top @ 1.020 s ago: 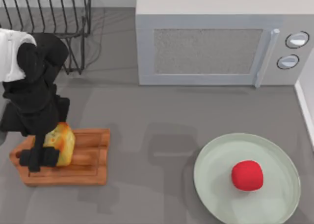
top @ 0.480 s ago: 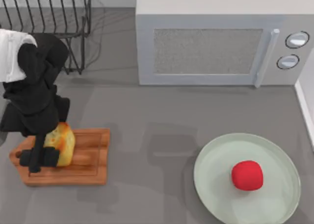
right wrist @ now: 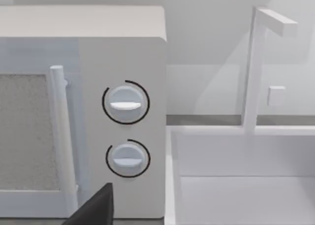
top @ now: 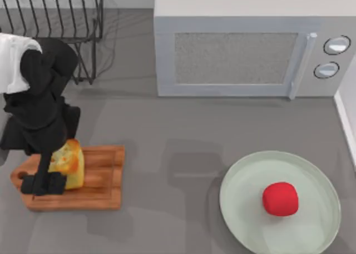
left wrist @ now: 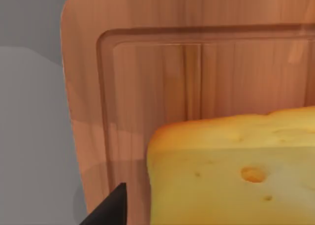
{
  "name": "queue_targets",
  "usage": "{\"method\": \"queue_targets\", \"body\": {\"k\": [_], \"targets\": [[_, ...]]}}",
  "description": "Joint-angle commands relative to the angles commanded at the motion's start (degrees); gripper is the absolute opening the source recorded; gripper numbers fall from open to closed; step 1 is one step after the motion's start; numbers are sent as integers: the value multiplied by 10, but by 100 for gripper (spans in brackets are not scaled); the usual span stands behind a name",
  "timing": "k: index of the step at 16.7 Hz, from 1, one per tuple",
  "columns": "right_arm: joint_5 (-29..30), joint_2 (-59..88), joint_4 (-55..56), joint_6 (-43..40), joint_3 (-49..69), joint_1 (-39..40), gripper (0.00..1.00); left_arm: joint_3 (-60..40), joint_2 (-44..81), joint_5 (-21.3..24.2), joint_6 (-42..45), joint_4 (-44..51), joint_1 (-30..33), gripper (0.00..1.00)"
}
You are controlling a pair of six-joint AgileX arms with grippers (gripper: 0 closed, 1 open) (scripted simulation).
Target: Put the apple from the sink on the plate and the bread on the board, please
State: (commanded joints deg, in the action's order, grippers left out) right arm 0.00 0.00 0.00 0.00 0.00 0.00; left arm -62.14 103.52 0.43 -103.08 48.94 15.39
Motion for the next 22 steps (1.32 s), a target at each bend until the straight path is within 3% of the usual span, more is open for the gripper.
{"method": "queue_targets", "body": {"k": [8, 12, 16, 22], "targets": [[0, 0, 0, 0, 0, 0, 100, 2, -6, 0, 4, -3, -2, 100], [0, 0, 0, 0, 0, 0, 100, 47, -77, -1, 74, -43, -13, 100], [0, 0, 0, 0, 0, 0, 100, 142, -236, -1, 236, -116, -35, 100], [0, 0, 0, 0, 0, 0, 100, 347, -598, 1, 600, -257, -82, 100]]}}
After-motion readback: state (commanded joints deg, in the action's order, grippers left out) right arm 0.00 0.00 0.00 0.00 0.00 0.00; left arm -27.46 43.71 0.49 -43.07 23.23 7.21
